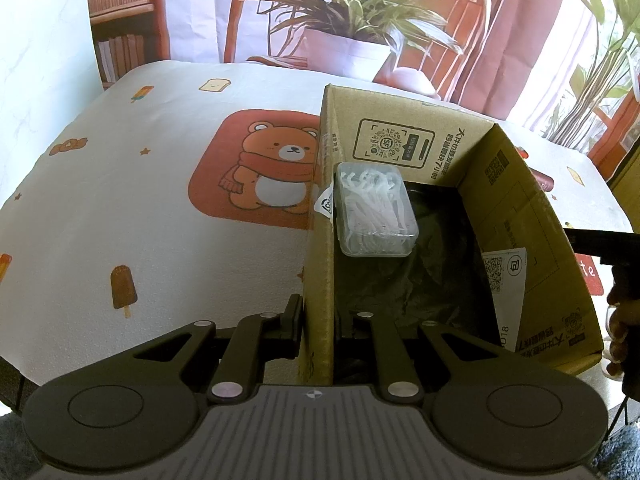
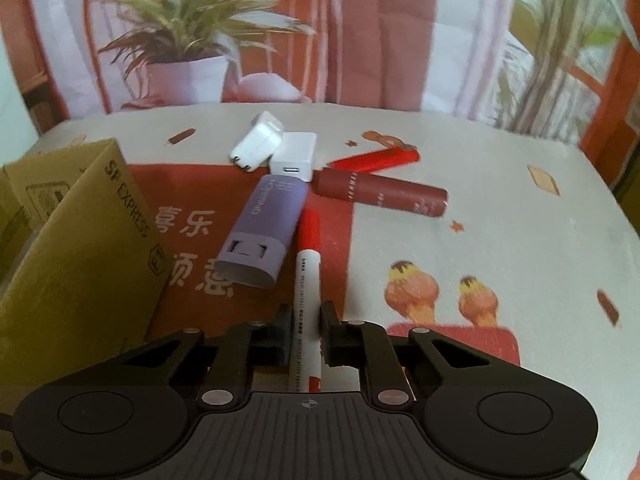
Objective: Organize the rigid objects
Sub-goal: 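Grasp the red-capped white marker with the right tool and lift it, then carry the marker with the right tool and drop it into the cardboard box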
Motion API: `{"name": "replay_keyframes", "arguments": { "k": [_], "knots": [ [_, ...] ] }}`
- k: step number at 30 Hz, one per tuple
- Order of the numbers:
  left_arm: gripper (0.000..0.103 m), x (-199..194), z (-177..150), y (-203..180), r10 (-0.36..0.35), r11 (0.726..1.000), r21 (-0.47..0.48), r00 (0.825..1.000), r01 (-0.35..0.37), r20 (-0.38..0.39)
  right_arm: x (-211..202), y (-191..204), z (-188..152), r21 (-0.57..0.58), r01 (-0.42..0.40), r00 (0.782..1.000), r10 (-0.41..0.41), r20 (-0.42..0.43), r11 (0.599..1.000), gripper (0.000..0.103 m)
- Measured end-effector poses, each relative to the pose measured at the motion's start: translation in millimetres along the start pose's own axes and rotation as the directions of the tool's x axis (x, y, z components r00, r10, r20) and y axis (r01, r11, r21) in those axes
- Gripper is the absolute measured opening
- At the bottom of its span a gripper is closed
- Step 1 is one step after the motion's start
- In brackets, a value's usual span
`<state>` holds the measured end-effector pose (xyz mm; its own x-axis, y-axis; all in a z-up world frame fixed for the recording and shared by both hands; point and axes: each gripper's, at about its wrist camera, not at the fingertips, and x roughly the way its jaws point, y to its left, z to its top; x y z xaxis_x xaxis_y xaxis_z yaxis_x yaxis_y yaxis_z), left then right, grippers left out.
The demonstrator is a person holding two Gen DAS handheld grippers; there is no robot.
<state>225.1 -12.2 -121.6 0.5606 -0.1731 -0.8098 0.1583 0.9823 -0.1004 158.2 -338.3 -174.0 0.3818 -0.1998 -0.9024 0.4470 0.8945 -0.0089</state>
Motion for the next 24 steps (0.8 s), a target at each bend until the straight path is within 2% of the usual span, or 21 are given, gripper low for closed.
{"name": "replay_keyframes", "arguments": {
  "k": [7, 10, 16, 20, 24],
  "knots": [
    [0.016, 0, 0, 0, 0.001, 1.000, 0.001, 1.000, -0.001, 0.000, -23, -30, -5, 0.221, -0.065, 0.997, 0.056, 0.047, 0.973, 0.014],
    [0.016, 0, 0, 0, 0.001, 1.000, 0.000, 1.000, -0.001, 0.000, -39, -36, -5, 0.267, -0.099, 0.993, 0.078, 0.087, 0.959, 0.014],
    [0.016, 0, 0, 0, 0.001, 1.000, -0.001, 1.000, -0.001, -0.001, -75, -31, 5, 0.280, -0.188, 0.975, 0.143, 0.173, 0.942, 0.014],
    [0.016, 0, 0, -1, 0.002, 1.000, 0.000, 1.000, -0.002, -0.001, -99, -16, 14, 0.265, -0.272, 0.951, 0.216, 0.221, 0.925, 0.014],
    [0.016, 0, 0, 0, 0.001, 1.000, -0.001, 1.000, -0.001, -0.001, -115, 10, 23, 0.217, -0.350, 0.926, 0.301, 0.228, 0.911, 0.014]
  ]
}}
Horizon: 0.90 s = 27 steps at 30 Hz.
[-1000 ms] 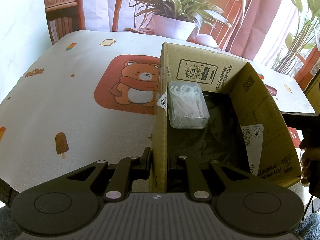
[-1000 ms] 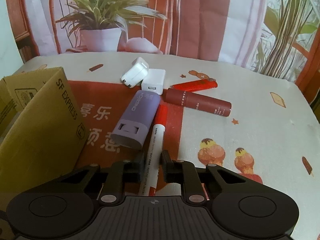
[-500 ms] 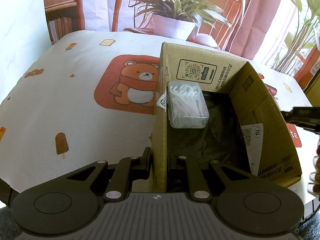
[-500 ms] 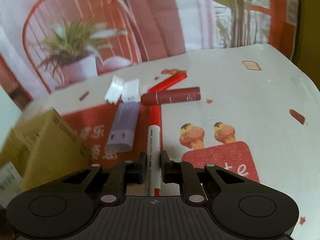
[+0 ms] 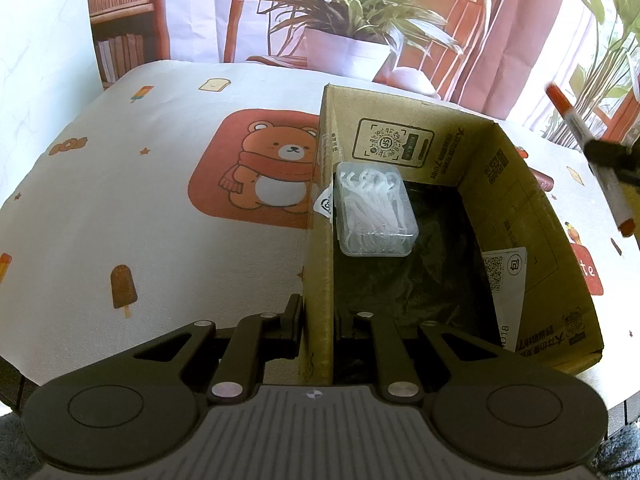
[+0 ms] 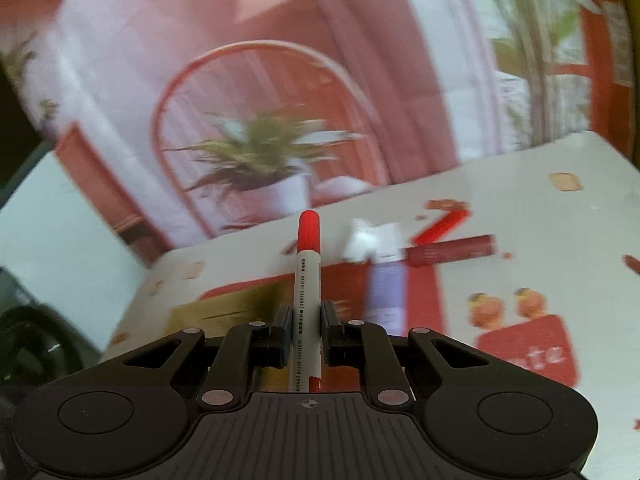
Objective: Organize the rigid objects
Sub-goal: 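Carry the marker with the right tool and drop it into the cardboard box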
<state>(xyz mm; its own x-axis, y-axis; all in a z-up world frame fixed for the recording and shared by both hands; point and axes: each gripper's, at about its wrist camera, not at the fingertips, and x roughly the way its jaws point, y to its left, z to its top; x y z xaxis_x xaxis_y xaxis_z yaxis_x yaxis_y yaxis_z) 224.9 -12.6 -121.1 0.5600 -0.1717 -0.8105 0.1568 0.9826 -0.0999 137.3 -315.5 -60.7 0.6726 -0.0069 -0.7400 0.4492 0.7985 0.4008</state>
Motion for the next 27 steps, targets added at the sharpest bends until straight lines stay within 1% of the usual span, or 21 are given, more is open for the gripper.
{"name": "replay_keyframes", "arguments": {
  "k": [4, 6, 9, 11, 14, 18, 22, 27],
  "knots": [
    [0.016, 0, 0, 0, -0.001, 1.000, -0.004, 1.000, 0.002, 0.001, 5, 28, -6, 0.009, -0.090, 0.995, 0.090, -0.052, 0.996, 0.014],
    [0.016, 0, 0, 0, -0.003, 1.000, -0.005, 1.000, 0.003, 0.001, 12, 41, -12, 0.019, -0.130, 0.986, 0.131, -0.100, 0.991, 0.014],
    [0.016, 0, 0, 1, -0.006, 1.000, -0.009, 1.000, 0.006, 0.001, 24, 54, -24, 0.041, -0.154, 0.973, 0.158, -0.165, 0.987, 0.014],
    [0.016, 0, 0, 2, -0.008, 1.000, -0.010, 1.000, 0.008, 0.002, 33, 59, -33, 0.056, -0.138, 0.967, 0.146, -0.208, 0.989, 0.014],
    [0.016, 0, -1, 3, -0.011, 1.000, -0.012, 1.000, 0.011, 0.003, 41, 63, -43, 0.058, -0.091, 0.965, 0.103, -0.243, 0.994, 0.014],
    [0.016, 0, -1, 4, -0.013, 1.000, -0.014, 1.000, 0.013, 0.003, 50, 66, -48, 0.044, -0.025, 0.968, 0.035, -0.247, 0.999, 0.014],
    [0.016, 0, -1, 4, -0.016, 1.000, -0.015, 1.000, 0.016, 0.003, 54, 70, -47, 0.025, 0.014, 0.971, -0.008, -0.240, 1.000, 0.014],
    [0.016, -1, 0, 4, -0.017, 1.000, -0.015, 1.000, 0.017, 0.003, 62, 80, -46, -0.056, 0.070, 0.968, -0.081, -0.239, 0.996, 0.014]
  ]
}}
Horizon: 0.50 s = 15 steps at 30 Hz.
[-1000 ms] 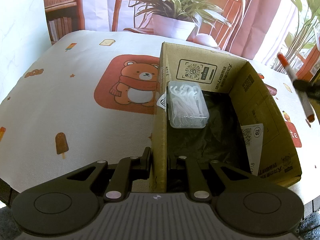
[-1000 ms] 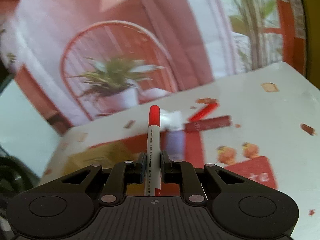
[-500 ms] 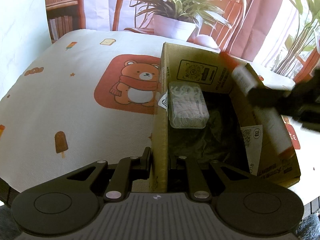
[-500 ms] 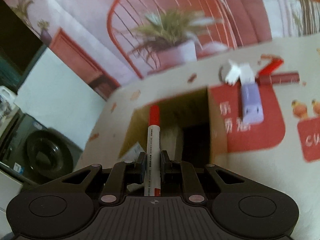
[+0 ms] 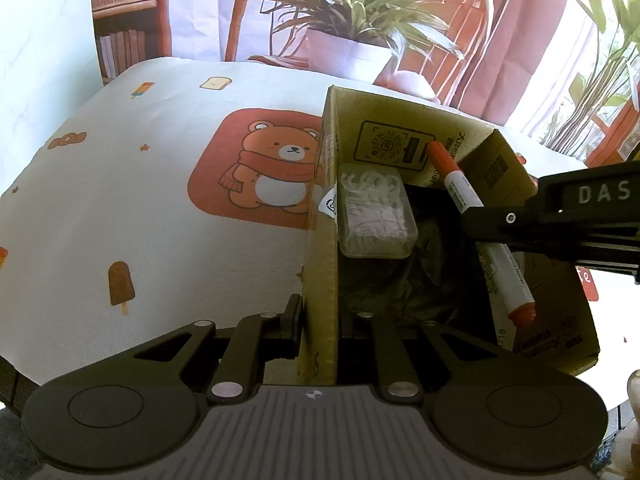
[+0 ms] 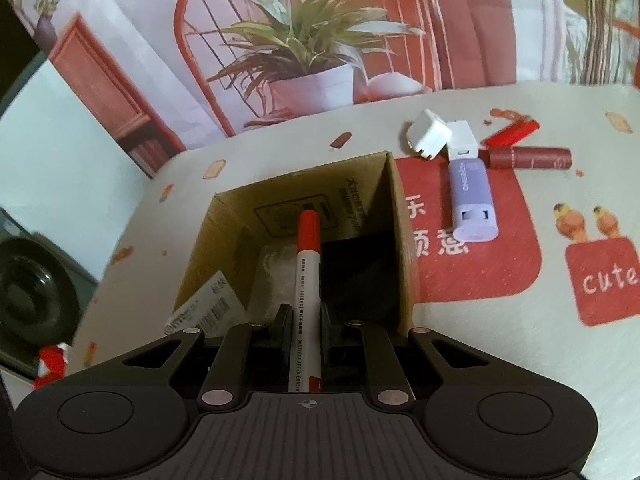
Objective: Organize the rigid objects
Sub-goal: 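Carry the marker with the right tool and drop it into the cardboard box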
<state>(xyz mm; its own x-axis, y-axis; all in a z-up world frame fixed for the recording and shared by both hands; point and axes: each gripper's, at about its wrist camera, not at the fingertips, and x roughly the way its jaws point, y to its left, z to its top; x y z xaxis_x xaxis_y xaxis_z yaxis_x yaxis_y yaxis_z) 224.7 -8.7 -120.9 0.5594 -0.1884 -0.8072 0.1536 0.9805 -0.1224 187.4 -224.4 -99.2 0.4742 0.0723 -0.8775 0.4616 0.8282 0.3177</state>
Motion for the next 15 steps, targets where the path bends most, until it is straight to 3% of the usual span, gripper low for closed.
{"name": "replay_keyframes", "arguments": {
  "k": [15],
  "knots": [
    [0.016, -0.1, 0.3, 1.9, -0.001, 1.000, -0.005, 1.000, 0.001, -0.002, 2.6, 9.8, -1.3, -0.057, 0.046, 0.999, -0.046, 0.005, 0.997, 0.014]
  ]
}}
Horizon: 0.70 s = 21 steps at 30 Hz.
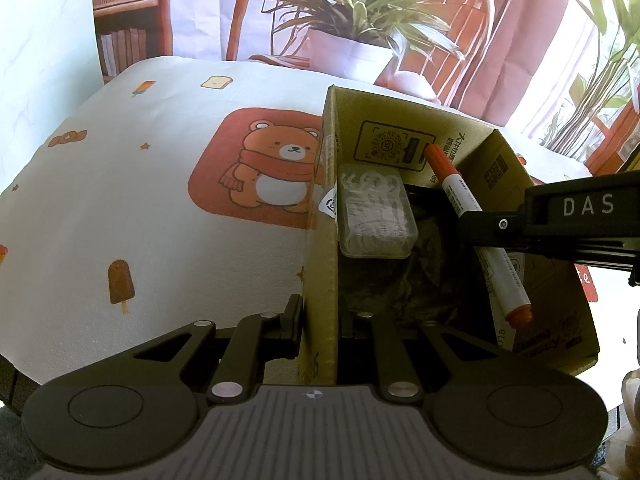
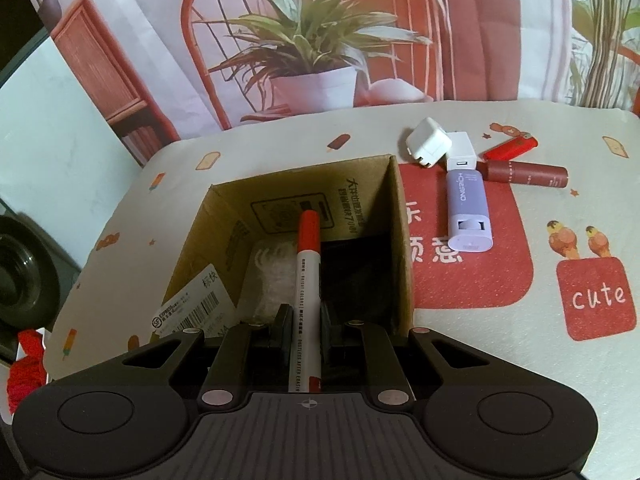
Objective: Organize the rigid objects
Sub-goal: 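Carry the marker with the right tool and drop it into the cardboard box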
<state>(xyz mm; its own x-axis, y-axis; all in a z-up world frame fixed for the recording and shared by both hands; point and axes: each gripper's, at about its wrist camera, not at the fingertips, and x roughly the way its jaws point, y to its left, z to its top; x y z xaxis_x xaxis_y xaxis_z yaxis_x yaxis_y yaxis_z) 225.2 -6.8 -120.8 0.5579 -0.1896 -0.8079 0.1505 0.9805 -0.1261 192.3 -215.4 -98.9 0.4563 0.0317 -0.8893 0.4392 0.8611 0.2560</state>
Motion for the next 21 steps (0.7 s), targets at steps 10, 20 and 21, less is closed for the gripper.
{"name": "replay_keyframes", "arguments": {
  "k": [10, 20, 21],
  "knots": [
    [0.016, 0.0, -0.1, -0.1, 0.000, 1.000, 0.001, 1.000, 0.000, 0.000, -0.5, -0.1, 0.5, 0.000, -0.004, 1.000, 0.004, -0.003, 1.000, 0.015],
    [0.016, -0.3, 0.1, 0.5, 0.000, 1.000, -0.001, 1.000, 0.000, -0.001, -2.7, 3.2, 0.6, -0.020, -0.015, 1.000, 0.015, -0.002, 1.000, 0.024],
    [0.016, -0.3, 0.1, 0.4, 0.000, 1.000, -0.001, 1.000, 0.000, -0.001, -4.1, 4.9, 0.8, -0.031, -0.014, 1.000, 0.014, 0.003, 0.999, 0.025]
  ]
}}
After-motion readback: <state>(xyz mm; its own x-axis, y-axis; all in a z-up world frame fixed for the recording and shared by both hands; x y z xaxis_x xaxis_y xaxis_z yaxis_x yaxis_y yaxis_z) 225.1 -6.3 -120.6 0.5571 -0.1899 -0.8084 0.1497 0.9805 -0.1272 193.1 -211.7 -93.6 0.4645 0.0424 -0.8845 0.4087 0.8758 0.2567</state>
